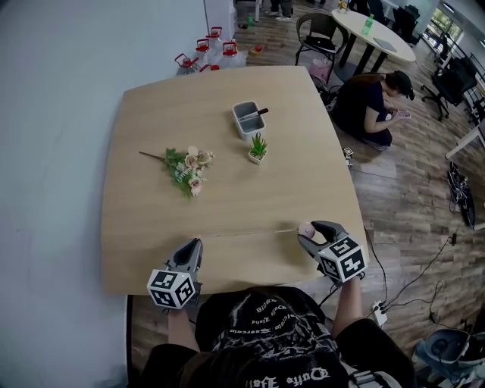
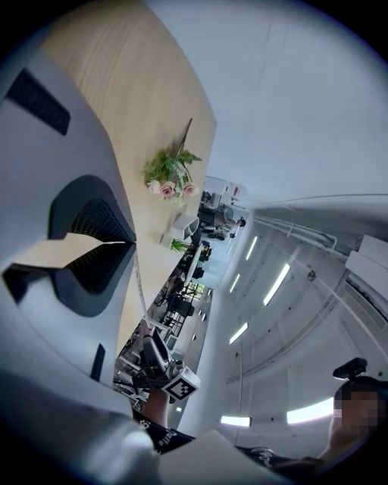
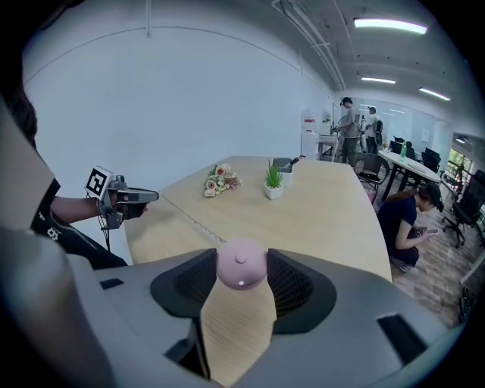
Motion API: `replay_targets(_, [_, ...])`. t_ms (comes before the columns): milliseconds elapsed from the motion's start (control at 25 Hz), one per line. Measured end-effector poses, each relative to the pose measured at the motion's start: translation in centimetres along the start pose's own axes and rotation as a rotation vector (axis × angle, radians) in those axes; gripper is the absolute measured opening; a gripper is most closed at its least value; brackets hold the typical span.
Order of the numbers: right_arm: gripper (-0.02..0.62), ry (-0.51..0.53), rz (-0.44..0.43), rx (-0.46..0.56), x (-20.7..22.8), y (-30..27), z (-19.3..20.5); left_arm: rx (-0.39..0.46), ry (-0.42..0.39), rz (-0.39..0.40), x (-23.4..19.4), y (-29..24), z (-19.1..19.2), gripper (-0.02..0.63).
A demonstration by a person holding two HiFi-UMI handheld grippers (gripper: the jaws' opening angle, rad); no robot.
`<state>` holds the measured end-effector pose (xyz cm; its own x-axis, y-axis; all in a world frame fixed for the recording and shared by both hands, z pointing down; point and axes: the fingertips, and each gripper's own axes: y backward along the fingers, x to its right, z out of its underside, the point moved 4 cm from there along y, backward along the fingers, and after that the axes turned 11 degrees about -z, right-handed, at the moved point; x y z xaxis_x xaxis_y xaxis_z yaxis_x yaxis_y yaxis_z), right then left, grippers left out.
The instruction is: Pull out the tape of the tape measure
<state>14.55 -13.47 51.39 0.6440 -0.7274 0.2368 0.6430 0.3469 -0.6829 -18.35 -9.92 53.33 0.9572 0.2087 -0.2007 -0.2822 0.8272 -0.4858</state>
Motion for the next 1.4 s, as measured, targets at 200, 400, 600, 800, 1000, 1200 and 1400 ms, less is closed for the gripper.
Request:
replay_targets(200, [0.226,0.0,-0.004,-0.004,0.2,-0.3,-0.1,-0.003,0.006,-0.013,-0.1,-0.3,-0.1,0.011])
replay_targets(400, [0.226,0.003,-0.012,-0.012,0.2,-0.8,-0.1,-0.003,0.013,-0.018,-0.2,-0.7,-0.1,0.011])
replay_targets(600, [0.226,-0.006,-0.029,-0.015,0.1,-1.3,-0.1,-0.028,-0.025,0.003,0.4,-1.0,0.3,0.011])
replay_targets(800, [0.225,-0.012,-0.029,-0.015,0.2,-1.7,0.1,-0.039,-0.018,-0.014,0.2,-1.4,0.5,0.011])
replay_targets(1000, [0.225,-0.049,-0.024,-0.007,0.5,-2.8,0.7,-0.081,-0.02,-0.048,-0.3,-2.6,1.4,0.011])
replay_targets(1200, [0.225,-0.065,-0.028,-0.021,-0.2,-4.2,1.2,-0.164,-0.097,-0.13,-1.4,-4.1,2.9,0.011])
replay_targets(1400, [0.225,-0.064,-0.045,-0.034,-1.2,-6.4,1.8,-0.25,-0.115,-0.212,-3.0,-5.3,5.0,0.011])
